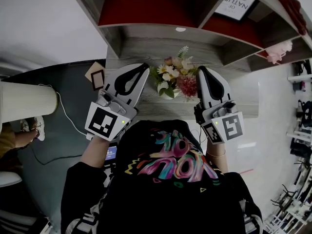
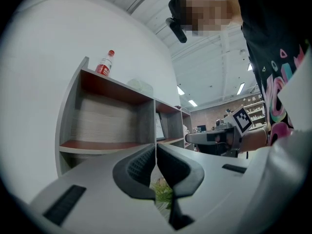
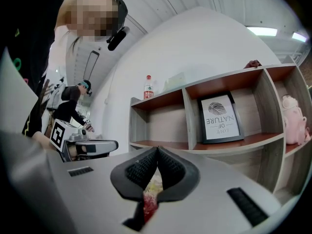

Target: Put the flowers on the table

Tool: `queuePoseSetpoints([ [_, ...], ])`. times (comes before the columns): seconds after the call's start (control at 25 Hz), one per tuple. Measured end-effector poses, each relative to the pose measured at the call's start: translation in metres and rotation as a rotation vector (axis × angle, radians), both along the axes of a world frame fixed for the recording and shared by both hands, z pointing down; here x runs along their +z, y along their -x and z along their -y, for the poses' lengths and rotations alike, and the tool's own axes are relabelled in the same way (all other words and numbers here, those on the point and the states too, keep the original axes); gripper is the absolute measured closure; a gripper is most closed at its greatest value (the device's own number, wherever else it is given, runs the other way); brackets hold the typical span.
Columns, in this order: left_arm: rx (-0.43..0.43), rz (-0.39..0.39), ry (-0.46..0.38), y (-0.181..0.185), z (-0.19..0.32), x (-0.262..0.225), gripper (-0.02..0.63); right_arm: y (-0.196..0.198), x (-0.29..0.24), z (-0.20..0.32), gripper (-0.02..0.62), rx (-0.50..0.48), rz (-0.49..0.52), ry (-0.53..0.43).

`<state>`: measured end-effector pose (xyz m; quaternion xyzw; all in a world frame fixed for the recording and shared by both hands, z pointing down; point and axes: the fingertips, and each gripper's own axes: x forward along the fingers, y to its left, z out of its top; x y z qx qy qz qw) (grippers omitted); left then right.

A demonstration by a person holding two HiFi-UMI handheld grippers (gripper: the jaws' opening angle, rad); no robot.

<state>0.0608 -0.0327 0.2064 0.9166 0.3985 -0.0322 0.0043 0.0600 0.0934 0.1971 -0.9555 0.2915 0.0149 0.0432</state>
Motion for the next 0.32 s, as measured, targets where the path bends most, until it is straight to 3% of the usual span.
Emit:
queuePoseSetpoints([
  [0.32,0.007,-0.01,-0.011,0.0007,-0.0065,-0.0028,0.577,0.0014,-0.0049,-0.003,0.578,-0.019,-0.011,-0.012],
])
